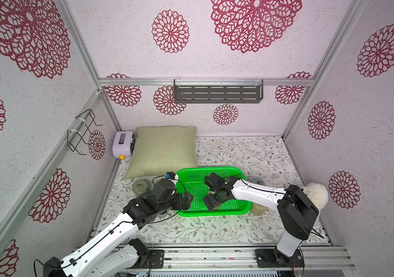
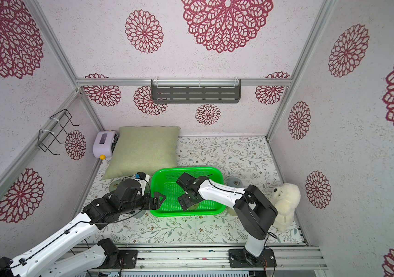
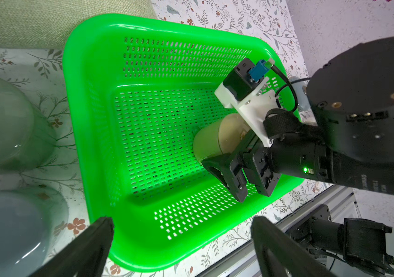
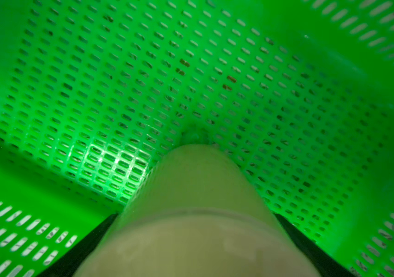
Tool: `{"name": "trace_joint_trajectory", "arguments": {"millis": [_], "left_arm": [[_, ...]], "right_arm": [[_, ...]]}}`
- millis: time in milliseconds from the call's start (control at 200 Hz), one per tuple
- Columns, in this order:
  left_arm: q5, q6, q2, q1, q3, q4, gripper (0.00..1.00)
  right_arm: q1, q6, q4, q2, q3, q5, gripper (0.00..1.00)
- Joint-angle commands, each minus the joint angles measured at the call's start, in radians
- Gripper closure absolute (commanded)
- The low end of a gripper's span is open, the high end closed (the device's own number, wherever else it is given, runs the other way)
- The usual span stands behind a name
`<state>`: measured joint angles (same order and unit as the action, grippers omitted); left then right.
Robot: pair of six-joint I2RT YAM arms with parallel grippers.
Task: Take the tea canister out of the basket
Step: Pick up the tea canister from the basket.
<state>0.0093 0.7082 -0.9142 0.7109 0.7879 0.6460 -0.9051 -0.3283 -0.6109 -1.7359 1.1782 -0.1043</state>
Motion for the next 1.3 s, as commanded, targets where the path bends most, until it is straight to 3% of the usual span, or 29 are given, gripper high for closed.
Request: {"name": "trace_joint_trajectory", "arguments": {"millis": [0,535,791,1296], "left_arm": [[-0.013,-0.007,0.005,0.015,-0.007,-0.024,0.03],[-0.017,-0.006,0.008,0.02,-0.007,-0.017,0.03],[-0.026,-0.004,0.012,0.023,-0.009,-0.016,0.03],[-0.03,0.002,0.026,0.027,-0.016,-0.023,0.03]], "right_arm": [[-0.01,0.02,-0.04,0.013,0.027,-0.043,0.01],[-0.014,0.036,-0.018,-0.034,0.031,-0.039,0.05],[-0.014,0.03,-0.017,-0.026,0.039,-0.021,0.24],[0.023,0.008,-0.065,0.079,0.08,-0.027,0.23]]}}
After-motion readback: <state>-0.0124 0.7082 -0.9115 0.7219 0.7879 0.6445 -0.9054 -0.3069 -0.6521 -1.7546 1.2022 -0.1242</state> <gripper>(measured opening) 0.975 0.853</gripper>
